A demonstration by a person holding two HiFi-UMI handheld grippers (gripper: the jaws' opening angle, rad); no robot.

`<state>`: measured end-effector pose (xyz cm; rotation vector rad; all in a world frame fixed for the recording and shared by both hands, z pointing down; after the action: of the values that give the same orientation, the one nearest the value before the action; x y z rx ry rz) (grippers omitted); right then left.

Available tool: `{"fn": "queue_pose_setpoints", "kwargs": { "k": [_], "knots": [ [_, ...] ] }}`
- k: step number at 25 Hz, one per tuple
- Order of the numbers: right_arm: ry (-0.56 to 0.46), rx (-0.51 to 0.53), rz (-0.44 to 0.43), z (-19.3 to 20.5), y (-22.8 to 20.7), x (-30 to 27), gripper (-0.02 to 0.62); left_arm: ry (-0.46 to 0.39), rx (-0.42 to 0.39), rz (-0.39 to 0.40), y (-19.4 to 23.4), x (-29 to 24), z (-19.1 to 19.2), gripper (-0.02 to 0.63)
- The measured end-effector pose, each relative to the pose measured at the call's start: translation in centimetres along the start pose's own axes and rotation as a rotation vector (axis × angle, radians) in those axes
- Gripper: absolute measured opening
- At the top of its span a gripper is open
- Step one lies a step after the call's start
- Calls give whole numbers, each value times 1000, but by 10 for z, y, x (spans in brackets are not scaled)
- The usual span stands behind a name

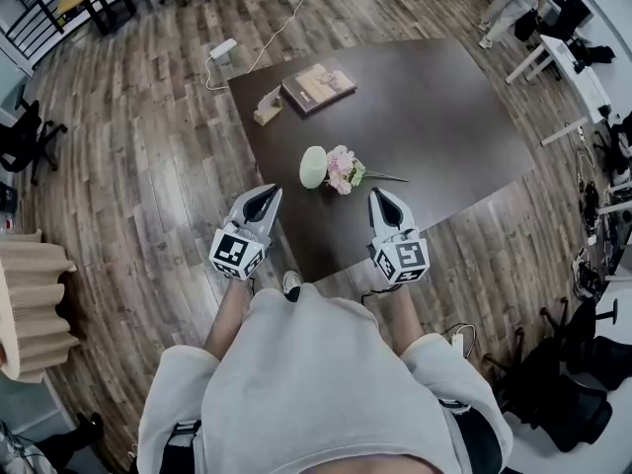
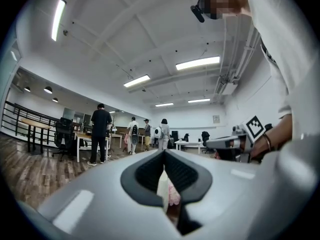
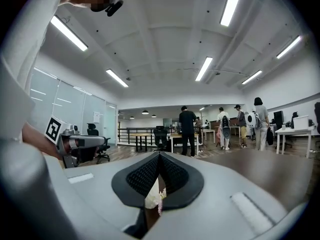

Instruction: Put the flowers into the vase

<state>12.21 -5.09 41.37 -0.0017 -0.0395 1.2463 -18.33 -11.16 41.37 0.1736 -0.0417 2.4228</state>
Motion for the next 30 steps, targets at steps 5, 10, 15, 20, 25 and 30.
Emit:
{"fn": "queue_pose_setpoints", "kwargs": {
  "k": [5,10,15,20,25,30],
  "knots": [
    [0,8,14,-2,-6,-26,-3,2,-8,20,28,-20,3,11],
    [28,-6,-4,5,-19,-31,-3,17,-11,19,27,-31,7,11],
    [65,-25,-66,16,-38,-41,-3,47,0,-43,21,-39,20,11],
    [111,-59,-124,31,-57,-52,-3,90,29,-102,16,-40,37,11],
    [161,-82,-164,54,-72,-57,-3,128,41,-110,9,-48,60,11],
    [218,-105,-169,76,-79,-49,-3,169,68,-105,-1,-48,82,11]
  ]
}}
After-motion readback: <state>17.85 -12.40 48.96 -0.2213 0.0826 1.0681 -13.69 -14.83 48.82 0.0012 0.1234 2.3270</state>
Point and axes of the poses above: the fingertips, and each gripper's own axes: x backward along the fingers, y to its left, z out of its underside, the point moved 10 cm from there along x, backward along the fingers, and after that the axes turned 8 degrees about -y, right-handed, at the moved point
